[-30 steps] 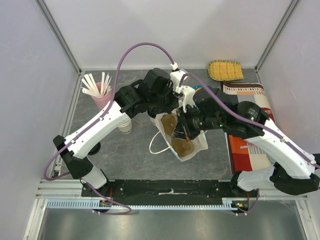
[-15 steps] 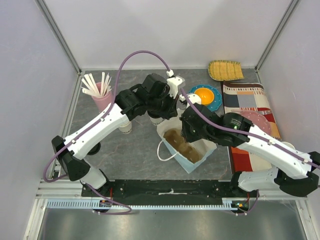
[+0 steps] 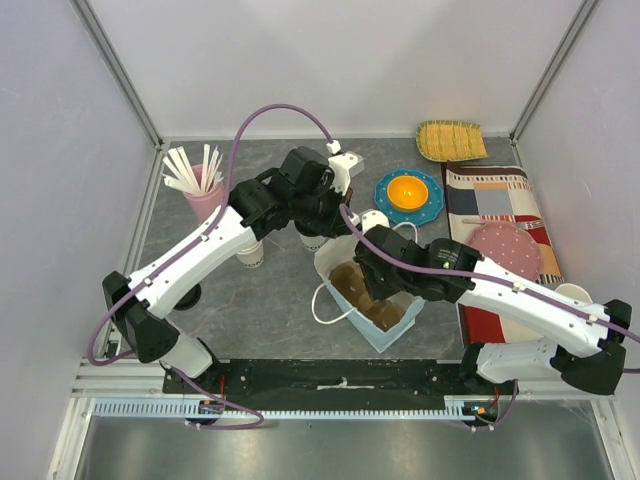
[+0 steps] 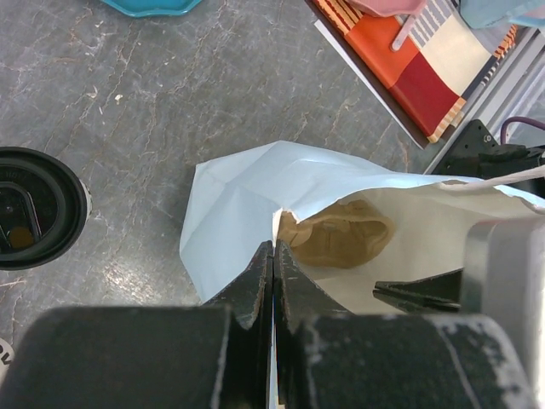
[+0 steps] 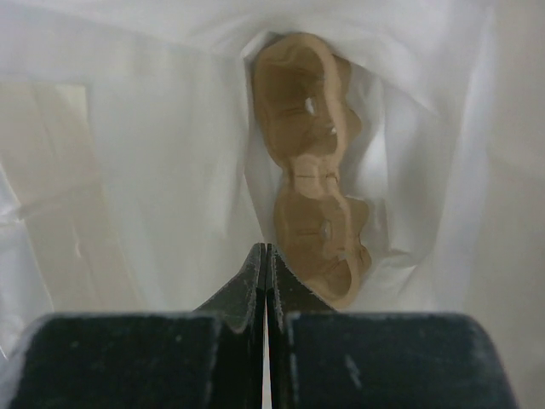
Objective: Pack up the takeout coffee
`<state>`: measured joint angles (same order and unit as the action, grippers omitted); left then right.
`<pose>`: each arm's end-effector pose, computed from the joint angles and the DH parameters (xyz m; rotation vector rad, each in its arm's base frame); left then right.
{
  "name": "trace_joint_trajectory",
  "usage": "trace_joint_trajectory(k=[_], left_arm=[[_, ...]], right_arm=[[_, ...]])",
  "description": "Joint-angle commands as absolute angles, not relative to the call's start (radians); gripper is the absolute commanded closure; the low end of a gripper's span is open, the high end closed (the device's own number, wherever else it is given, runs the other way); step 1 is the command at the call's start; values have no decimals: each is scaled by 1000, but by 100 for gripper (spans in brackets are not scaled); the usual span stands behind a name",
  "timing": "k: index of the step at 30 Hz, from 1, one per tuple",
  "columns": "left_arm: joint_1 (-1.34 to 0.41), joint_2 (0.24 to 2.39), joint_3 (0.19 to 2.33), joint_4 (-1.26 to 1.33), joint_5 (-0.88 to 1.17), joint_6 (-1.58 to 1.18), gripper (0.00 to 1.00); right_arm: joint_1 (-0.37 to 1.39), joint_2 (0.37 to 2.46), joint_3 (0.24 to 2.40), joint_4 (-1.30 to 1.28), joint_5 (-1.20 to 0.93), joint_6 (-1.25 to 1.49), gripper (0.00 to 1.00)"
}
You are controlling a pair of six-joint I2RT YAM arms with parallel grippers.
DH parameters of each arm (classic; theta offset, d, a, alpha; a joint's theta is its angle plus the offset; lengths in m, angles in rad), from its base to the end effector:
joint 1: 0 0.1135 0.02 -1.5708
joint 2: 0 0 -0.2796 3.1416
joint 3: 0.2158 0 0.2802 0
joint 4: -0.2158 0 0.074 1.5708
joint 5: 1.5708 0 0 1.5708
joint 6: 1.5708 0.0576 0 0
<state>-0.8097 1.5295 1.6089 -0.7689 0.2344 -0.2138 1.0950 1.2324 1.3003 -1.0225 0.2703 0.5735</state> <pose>0.2502 -0.2821 0.3917 0.8194 2.2211 -0.7885 0.1378 0.2339 0.3500 -0.5422 2.4534 0.3625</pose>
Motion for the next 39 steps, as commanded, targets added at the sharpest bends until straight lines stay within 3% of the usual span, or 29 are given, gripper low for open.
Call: trace_joint_trajectory(k=[1,20,39], left_arm=[[-799,1508,1615,-710,261,-253,98],[-778,1516,1620,-712,293,-219,98],[-779,1488,1572,-687,302,-198,98]], right_arm=[[1095,1243,1278,-968,192,483,100],[980,1310,1118,-942,114,523,100],[876,1436,1157,-902,118,581,100]])
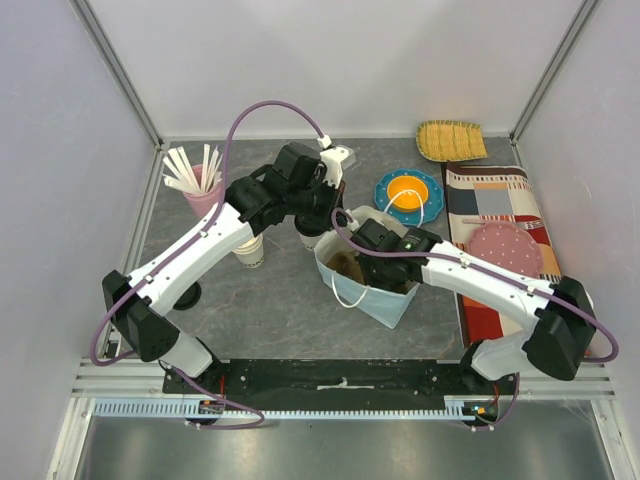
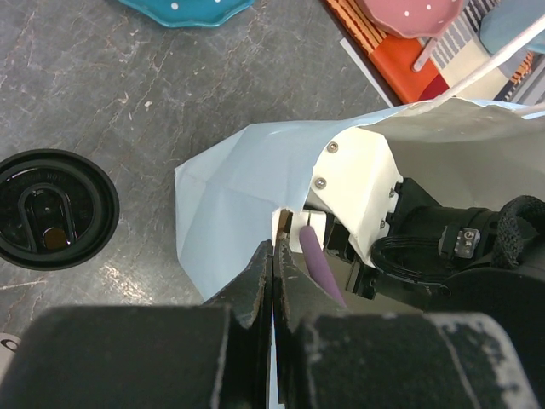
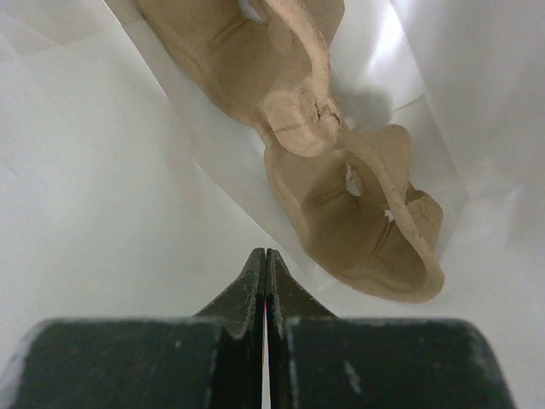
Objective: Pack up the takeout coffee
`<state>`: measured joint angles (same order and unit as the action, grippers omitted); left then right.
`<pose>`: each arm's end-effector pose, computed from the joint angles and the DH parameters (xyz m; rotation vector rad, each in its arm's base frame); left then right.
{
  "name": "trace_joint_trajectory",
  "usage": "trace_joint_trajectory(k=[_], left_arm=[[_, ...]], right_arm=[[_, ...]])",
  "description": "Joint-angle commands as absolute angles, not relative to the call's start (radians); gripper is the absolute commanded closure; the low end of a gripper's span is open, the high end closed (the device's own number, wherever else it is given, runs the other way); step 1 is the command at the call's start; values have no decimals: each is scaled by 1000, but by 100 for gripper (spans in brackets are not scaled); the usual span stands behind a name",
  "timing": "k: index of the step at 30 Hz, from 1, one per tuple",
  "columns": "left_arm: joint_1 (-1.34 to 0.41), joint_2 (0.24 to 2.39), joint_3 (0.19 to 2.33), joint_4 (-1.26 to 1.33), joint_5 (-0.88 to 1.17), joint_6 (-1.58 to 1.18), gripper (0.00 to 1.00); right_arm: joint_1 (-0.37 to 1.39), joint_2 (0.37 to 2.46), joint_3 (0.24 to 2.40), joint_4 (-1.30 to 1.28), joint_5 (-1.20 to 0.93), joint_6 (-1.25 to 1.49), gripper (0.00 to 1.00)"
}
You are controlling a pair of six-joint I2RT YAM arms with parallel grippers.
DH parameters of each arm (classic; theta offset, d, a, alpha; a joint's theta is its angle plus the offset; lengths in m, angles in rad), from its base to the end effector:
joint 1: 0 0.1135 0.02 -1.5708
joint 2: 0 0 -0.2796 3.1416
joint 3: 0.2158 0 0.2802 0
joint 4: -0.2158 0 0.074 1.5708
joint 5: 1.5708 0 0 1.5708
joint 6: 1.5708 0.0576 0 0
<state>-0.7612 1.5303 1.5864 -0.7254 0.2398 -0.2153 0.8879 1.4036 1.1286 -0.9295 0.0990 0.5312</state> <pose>0.2660 -0.2724 0.3875 0.7608 2.2125 -0.7788 0.1939 0.2293 0.2500 -0.4699 2.7511 0.2319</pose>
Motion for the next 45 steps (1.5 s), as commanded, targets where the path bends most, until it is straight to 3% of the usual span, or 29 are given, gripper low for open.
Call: trace_joint_trajectory(k=[1,8,13,17,32,42,45], left_arm=[[-778,1486,1571,-687,302,-196,98],[-779,1489,1578,-695,285,-186,98],[-778,1496,1605,-726,167,-147,98],[-779,1490,1605,-715,227,-130,98],[-779,1479,1560,-684,324,-132,98],[-779,1493,1571,-683,321,-143,98],[-778,1496,1574,-683,333,-149,98]], right_arm=[[877,1436,1144,-900,123,589,100],[830,1448,1138,-896,140,632,100],[808,1401,1074,-897,124,693,100],[790,1387,1014,-891,88,718,100],[698,1557,1078,-914,-40,709,100],[729,1421,1291,-904,26,568,99],[735,1391,1267,-904,-23,545,99]])
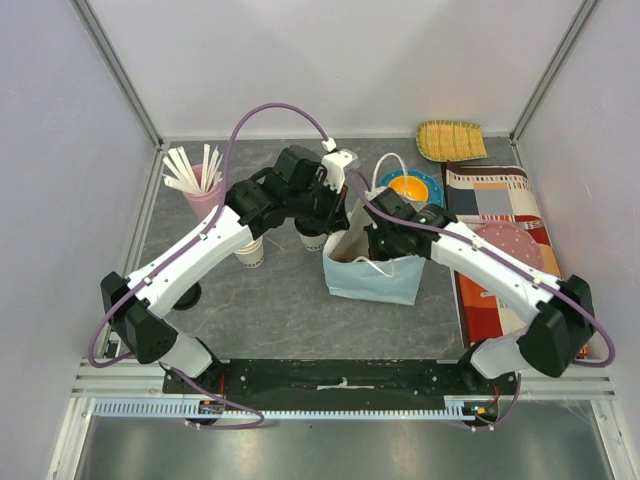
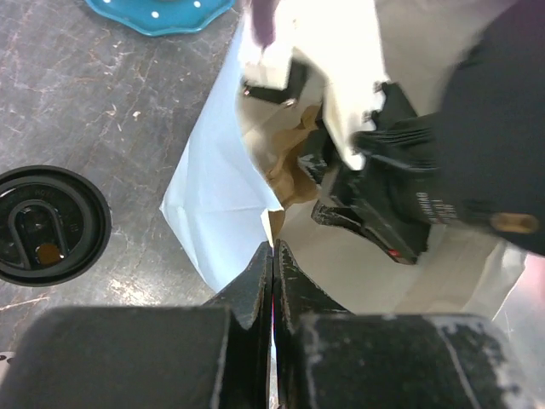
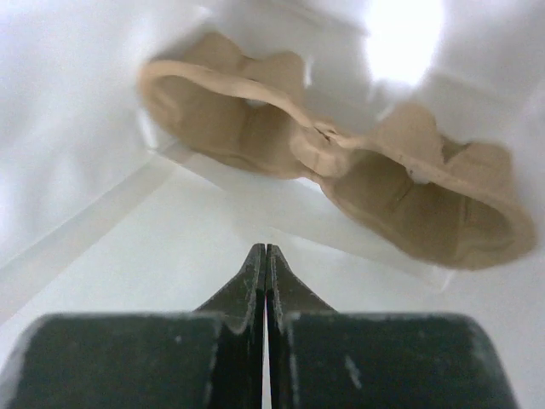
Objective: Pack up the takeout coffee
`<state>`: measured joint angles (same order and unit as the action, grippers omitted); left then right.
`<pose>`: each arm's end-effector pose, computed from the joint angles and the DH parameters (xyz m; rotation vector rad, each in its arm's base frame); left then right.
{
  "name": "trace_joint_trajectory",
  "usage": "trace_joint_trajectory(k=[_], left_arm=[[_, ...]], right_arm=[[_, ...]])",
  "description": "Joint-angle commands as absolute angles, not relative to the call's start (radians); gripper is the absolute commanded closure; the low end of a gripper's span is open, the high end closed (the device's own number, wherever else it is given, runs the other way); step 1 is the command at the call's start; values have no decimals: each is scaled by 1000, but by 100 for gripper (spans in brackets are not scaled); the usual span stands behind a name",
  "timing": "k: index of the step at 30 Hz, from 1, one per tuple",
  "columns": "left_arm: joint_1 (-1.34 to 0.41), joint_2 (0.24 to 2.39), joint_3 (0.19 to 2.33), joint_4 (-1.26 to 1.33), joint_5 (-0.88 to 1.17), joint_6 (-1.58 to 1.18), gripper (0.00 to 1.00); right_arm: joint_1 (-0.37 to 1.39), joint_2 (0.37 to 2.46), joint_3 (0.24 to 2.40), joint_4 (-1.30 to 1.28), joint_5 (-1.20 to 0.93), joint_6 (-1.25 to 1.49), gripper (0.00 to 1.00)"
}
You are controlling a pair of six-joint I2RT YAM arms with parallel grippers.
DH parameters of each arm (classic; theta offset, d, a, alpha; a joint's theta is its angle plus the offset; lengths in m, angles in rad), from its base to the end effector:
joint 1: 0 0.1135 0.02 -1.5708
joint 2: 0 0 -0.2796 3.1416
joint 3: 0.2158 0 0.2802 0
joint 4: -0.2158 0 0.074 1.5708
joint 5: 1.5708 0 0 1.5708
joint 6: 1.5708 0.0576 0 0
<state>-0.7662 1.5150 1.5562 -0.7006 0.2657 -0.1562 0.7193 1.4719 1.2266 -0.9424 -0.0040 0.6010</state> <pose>0.2617 -0.2729 0.3845 0.8413 2.1665 -0.7834 0.2418 0.2121 0.2614 -0.1679 2.8167 0.3400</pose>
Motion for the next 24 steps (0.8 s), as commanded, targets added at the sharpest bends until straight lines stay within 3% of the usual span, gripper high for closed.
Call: trace_joint_trajectory(k=[1,8,13,24], left_arm=[[-778,1499,1577,-683,333,-149,98],[-778,1502,1588,-684,333,-149,98],[-778,1500,1586,-690,336,-143,98],[-778,1500,1582,-689,344,-141,98]], right_arm=[[739,1385,1256,-902,-32,540,99],[741,1393,1252,-810,-28,551,98],[742,1446,1224,-773,87,583,95],[739,1511,1132,-750,144,663,100]])
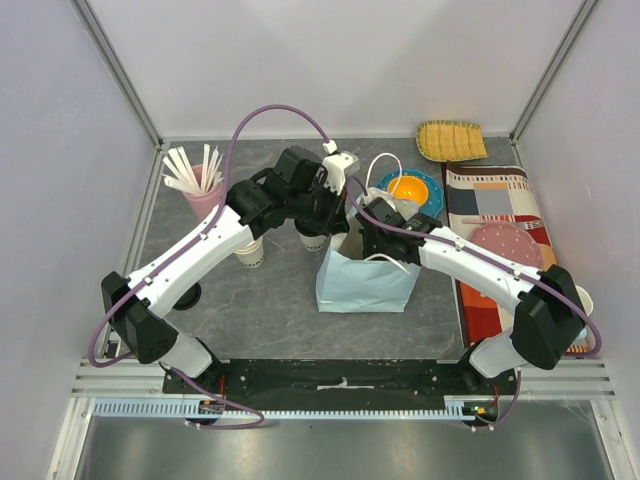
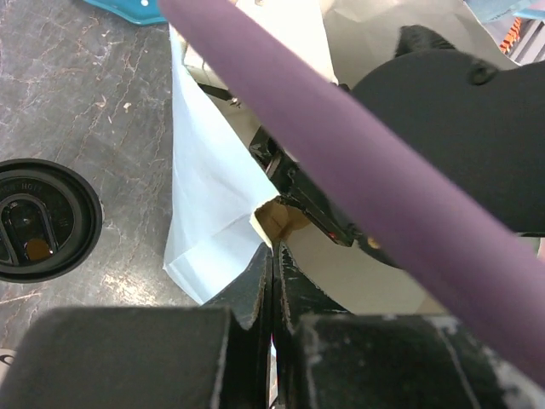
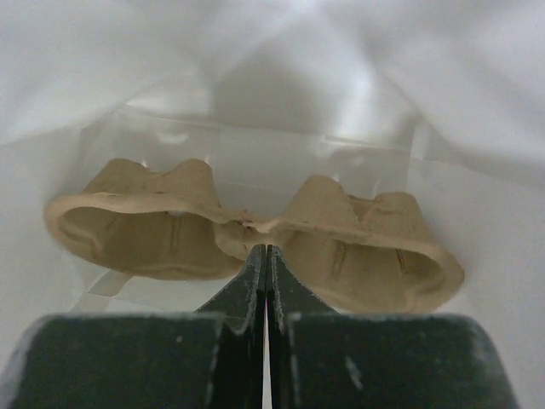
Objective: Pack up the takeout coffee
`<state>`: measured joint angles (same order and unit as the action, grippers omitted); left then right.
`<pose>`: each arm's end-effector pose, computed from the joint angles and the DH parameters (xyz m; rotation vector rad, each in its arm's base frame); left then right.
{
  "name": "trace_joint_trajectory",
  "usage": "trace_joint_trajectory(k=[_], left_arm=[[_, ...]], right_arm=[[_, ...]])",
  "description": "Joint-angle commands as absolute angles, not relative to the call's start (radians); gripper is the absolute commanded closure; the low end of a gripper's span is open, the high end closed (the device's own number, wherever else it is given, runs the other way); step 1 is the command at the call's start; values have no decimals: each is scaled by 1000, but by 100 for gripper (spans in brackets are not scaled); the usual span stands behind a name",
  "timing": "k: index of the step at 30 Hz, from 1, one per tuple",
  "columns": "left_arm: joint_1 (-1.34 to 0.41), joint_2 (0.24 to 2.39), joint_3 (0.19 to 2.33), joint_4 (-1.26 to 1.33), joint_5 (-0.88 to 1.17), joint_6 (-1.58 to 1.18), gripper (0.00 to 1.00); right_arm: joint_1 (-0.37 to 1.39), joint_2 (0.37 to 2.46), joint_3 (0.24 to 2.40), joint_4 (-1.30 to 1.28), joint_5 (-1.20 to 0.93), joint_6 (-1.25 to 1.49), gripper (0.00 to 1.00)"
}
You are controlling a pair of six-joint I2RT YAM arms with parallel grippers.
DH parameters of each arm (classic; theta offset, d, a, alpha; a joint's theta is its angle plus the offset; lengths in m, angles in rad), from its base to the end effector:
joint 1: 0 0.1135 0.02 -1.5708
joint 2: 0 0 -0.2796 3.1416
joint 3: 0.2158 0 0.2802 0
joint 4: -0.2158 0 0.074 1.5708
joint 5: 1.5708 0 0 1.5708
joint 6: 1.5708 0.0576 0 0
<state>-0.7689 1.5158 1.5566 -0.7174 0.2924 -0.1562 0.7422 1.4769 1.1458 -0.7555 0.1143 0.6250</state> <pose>0.2589 -0.2736 0.3829 0.8632 2.1811 -0.8090 0.2500 0.2204 0.2435 -0.1191 2.6775 0.2991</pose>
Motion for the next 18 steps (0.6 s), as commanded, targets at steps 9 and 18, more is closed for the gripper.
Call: trace_joint_trajectory(k=[9,18], left_arm=[[-778,1502,1591,-686,296,-150,98],[-775,1528,1621,-683,282,-158,98]], right_arm=[[750,1434,1298,-851,178,572,99],[799,1316,1425,-893,112,465,90]])
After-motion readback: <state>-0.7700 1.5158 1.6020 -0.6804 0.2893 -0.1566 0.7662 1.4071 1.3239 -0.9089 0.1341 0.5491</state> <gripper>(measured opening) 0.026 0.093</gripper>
